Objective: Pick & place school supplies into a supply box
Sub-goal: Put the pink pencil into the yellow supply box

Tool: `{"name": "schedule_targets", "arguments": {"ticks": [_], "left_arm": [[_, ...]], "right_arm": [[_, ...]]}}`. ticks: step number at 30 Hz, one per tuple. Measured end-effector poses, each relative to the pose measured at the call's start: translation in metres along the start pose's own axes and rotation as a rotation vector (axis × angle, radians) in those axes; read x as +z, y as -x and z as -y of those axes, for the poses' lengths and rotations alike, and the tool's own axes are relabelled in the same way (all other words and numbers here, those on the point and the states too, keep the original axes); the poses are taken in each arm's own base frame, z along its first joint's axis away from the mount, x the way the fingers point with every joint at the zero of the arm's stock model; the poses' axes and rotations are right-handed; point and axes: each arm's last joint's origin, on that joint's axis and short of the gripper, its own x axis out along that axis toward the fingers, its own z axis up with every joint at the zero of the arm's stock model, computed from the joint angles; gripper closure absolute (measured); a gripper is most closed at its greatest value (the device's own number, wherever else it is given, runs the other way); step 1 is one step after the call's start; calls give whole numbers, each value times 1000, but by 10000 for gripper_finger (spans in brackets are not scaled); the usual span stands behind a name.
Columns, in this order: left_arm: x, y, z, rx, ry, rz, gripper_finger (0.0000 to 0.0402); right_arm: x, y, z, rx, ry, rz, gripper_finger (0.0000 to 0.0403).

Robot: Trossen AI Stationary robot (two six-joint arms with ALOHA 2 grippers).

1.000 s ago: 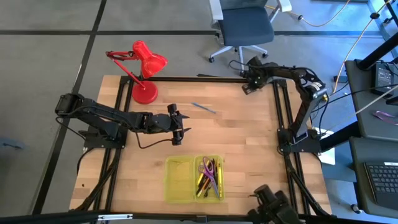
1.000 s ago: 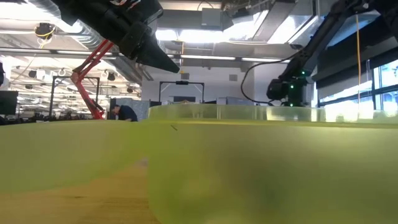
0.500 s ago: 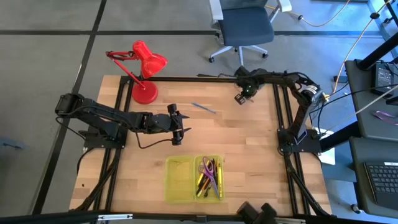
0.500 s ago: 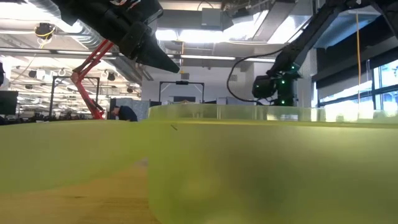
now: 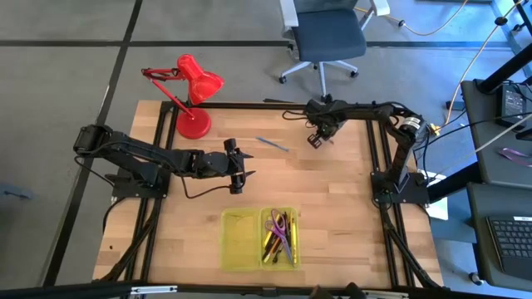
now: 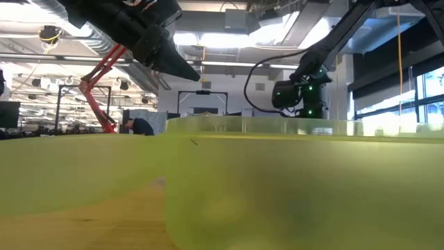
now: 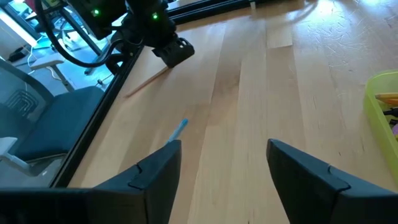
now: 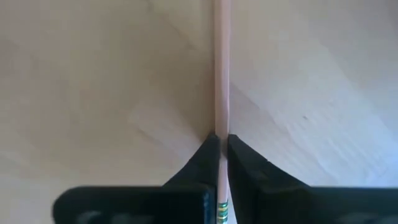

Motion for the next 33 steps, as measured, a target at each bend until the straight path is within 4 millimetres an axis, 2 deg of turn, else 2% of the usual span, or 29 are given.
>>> {"name": "schedule_targets", "arguments": {"ticks": [6, 11, 14, 19, 26, 33], "left_arm": [[0, 0, 0, 0, 0, 0, 175], [0, 0, 0, 0, 0, 0, 171], [0, 0, 0, 0, 0, 0, 172], [0, 0, 0, 0, 0, 0, 176], [0, 0, 0, 0, 0, 0, 171], [0, 0, 0, 0, 10, 0, 175]], "right_arm": [[-4, 7, 1, 55, 56, -10, 383], [-7, 14, 0, 253, 71, -27, 382], [-8, 16, -7, 241, 99, -22, 384], [-10, 22, -30, 241, 172, 14, 389], [-22, 29, -72, 248, 270, 51, 389], [-34, 36, -106, 266, 348, 104, 388]]}}
